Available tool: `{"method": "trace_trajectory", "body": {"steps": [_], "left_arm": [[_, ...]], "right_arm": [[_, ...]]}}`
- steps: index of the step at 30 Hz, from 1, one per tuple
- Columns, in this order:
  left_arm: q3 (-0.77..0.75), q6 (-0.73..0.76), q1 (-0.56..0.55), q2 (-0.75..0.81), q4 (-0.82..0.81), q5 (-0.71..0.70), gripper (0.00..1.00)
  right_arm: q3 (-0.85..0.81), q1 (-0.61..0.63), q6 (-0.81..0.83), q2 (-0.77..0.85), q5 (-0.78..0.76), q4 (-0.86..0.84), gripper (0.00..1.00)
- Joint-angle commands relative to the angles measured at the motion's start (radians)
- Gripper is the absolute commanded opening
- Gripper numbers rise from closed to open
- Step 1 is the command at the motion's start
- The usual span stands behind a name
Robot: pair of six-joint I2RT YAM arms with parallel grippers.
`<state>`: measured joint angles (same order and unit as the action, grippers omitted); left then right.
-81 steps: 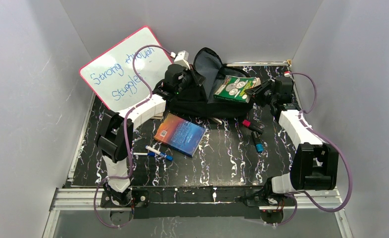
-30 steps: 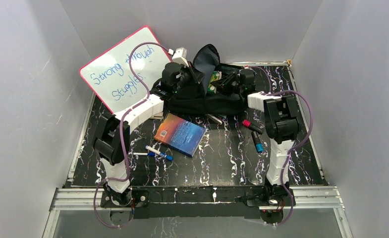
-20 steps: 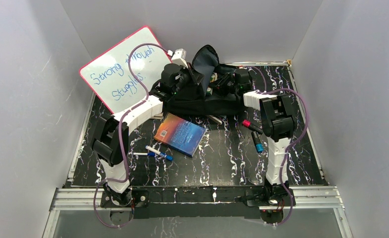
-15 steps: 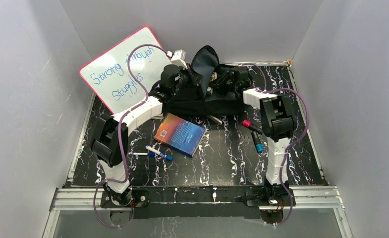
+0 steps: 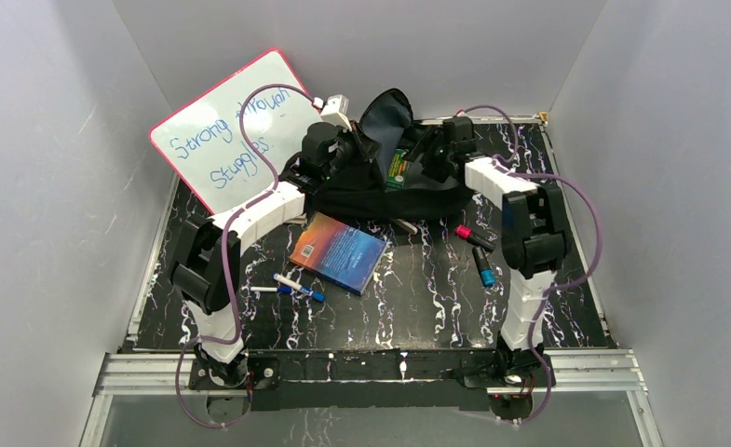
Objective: Pack the student bag
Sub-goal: Place the book in the student bag.
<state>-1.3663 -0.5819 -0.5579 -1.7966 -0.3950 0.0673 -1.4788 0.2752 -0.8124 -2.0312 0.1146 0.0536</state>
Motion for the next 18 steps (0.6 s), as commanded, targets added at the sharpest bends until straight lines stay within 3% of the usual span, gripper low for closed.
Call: {"method": "trace_trajectory", "body": {"steps": [1,5,11,18], "left_arm": [[0.011,0.020,0.019,0.094,-0.052,-0.025,0.00],[0.058,0.020,0.025,0.105,-0.043,-0.053,0.00],[0.142,-0.007,0.042,0.103,-0.046,-0.129,0.00],[0.179,-0.007,0.069,0.065,-0.032,-0.133,0.43]], "right_arm": [[0.042,-0.004,0.123,0.192,-0.124,0.021,0.79],[0.153,-0.004,0.186,0.346,-0.177,0.008,0.79],[0.354,-0.001,0.264,0.587,-0.127,-0.037,0.78],[0.550,-0.002,0.319,0.834,-0.030,0.000,0.78]]}}
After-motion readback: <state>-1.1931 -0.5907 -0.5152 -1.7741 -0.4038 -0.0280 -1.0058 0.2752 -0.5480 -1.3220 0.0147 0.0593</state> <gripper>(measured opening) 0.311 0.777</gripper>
